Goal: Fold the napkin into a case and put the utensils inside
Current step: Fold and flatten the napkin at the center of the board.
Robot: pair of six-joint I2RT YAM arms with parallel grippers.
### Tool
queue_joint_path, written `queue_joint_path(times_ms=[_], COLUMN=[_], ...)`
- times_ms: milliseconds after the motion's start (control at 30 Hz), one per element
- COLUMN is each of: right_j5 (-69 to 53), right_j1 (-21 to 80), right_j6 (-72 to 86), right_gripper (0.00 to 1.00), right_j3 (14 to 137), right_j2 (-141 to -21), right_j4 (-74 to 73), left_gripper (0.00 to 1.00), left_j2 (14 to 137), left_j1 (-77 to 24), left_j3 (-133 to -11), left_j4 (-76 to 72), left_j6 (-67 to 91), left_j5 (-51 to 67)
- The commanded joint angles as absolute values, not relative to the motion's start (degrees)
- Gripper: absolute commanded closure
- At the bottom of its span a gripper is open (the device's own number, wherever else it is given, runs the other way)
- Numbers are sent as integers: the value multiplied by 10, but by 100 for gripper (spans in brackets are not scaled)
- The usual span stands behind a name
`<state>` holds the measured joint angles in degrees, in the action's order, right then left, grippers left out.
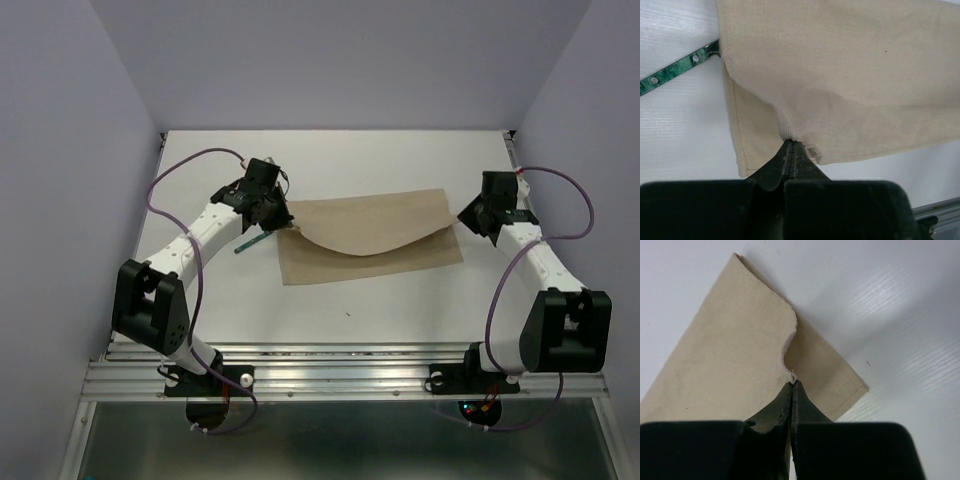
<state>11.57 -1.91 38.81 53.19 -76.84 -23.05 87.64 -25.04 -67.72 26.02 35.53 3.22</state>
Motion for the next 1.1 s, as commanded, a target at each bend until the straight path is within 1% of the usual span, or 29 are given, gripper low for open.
queue_joint_path(times_ms=[0,167,300,433,600,800,900,1067], right_j5=[127,127,132,133,145,144,139,143], right_j1=[-24,-24,-24,-24,-29,-29,-29,-34], right_j6=[381,381,385,394,389,388,386,375], right_gripper=[99,99,99,99,99,99,99,99], right_j3=[595,596,544,486,458,465,480,546], right_j2=[-773,-765,-765,-762,-785,-788,-778,-754], right_j4=[-208,-207,-199,-182,-170,-168,-169,-192], left_gripper=[100,100,100,100,100,100,100,100], left_j2=[859,823,799,797,828,827,817,786], left_j1=[-245,-244,-247,-248,-253,-255,-255,-250], left_j3=[-732,-720,-636,-519,-457,-461,-494,-590], left_j4=[287,285,237,177,131,132,162,213], left_j6=[342,339,347,353,352,352,345,329], left_j5=[37,62,96,130,143,138,123,108])
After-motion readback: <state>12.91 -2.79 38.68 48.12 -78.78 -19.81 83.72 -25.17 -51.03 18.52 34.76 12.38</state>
